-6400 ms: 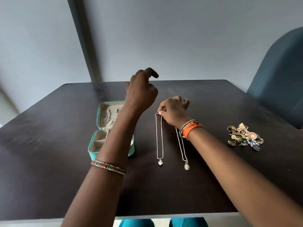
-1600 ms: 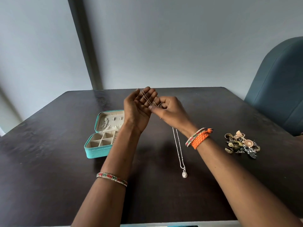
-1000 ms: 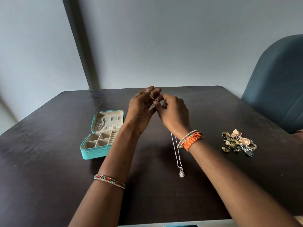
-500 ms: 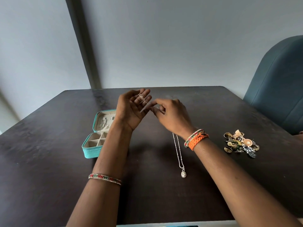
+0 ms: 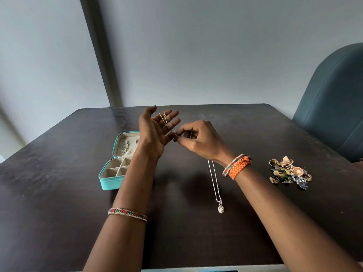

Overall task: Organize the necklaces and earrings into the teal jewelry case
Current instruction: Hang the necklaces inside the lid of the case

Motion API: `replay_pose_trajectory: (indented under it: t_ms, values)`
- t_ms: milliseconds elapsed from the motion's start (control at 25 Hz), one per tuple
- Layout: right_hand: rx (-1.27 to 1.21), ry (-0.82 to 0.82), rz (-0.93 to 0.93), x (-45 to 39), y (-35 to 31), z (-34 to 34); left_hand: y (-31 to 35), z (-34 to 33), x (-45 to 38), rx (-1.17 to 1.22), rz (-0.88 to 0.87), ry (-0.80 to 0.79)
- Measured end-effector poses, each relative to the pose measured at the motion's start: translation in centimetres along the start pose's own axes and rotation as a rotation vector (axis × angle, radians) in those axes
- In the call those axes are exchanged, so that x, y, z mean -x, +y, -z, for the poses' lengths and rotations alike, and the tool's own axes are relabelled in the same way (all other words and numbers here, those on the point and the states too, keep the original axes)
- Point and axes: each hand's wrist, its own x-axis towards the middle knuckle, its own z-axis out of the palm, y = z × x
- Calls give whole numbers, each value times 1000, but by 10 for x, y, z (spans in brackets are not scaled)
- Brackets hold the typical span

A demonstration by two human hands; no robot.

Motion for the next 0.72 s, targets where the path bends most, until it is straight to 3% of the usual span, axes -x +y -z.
replay_pose_trajectory:
  t_ms: [160, 240, 480, 720]
  values:
    - [-185, -2, -36, -4, 2, 4, -1, -5, 3, -444, 52, 38]
    - [-270, 40, -85, -5, 2, 10, -3, -6, 4, -536, 77, -21]
    - [-506, 164, -316, -4, 7, 20, -7, -10, 6, -494, 181, -251]
    - [-410, 198, -430, -5, 13, 13, -4, -9, 11, -367, 155, -286]
